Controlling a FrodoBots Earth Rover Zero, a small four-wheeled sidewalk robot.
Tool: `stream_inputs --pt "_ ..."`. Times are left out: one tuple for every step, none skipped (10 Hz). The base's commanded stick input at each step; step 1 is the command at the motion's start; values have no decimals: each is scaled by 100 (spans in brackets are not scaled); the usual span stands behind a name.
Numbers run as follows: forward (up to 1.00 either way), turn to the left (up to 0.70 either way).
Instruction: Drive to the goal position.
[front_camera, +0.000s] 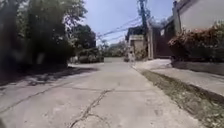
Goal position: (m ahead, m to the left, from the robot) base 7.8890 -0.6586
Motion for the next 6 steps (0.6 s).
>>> stream_inputs --pt "100 6" --pt "100 6" --pt "100 3" --pt "100 -28" --pt "100 -34" --pt "100 -34"
